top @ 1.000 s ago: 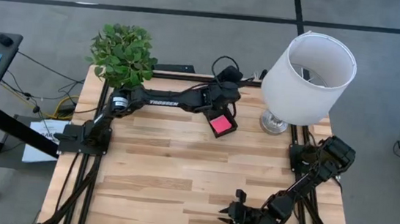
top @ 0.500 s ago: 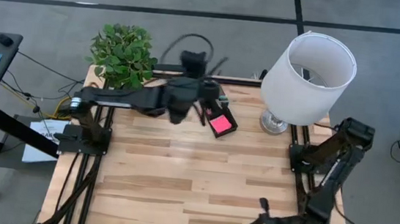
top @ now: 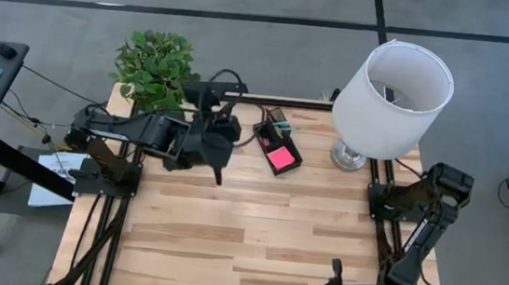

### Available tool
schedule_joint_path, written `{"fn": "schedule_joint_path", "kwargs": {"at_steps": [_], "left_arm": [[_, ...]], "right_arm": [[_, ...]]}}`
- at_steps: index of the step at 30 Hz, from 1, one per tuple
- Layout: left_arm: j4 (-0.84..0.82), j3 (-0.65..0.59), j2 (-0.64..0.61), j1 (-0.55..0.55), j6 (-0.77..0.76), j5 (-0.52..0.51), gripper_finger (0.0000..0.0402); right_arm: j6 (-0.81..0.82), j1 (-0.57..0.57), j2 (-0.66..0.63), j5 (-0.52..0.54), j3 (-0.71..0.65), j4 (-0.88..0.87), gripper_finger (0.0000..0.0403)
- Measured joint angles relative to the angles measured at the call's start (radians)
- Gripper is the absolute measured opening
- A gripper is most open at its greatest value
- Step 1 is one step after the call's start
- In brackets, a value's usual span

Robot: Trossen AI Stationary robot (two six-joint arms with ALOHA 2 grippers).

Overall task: Pick and place office supplies into organizer
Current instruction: Return to Home Position

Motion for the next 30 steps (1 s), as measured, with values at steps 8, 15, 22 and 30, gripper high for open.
{"fn": "schedule_joint_path", "kwargs": {"at_steps": [8, 15, 22, 30], "left_arm": [[-0.229, -0.001, 0.008, -0.052, -0.233, 0.107, 0.0194], [-0.385, -0.001, 0.008, -0.122, -0.496, 0.187, 0.0194], [-0.576, -0.001, 0.008, -0.175, -0.731, 0.377, 0.0194], [-0.570, -0.010, -0.012, -0.231, -0.794, 0.531, 0.0194]], "right_arm": [[-0.006, -0.002, -0.079, -0.002, 0.000, 0.019, 0.0098], [-0.006, -0.024, -0.107, -0.004, 0.001, 0.047, 0.0098], [0.072, -0.074, -0.116, -0.010, 0.001, 0.045, 0.0098], [0.013, -0.069, -0.254, -0.026, 0.001, 0.044, 0.0098]]}}
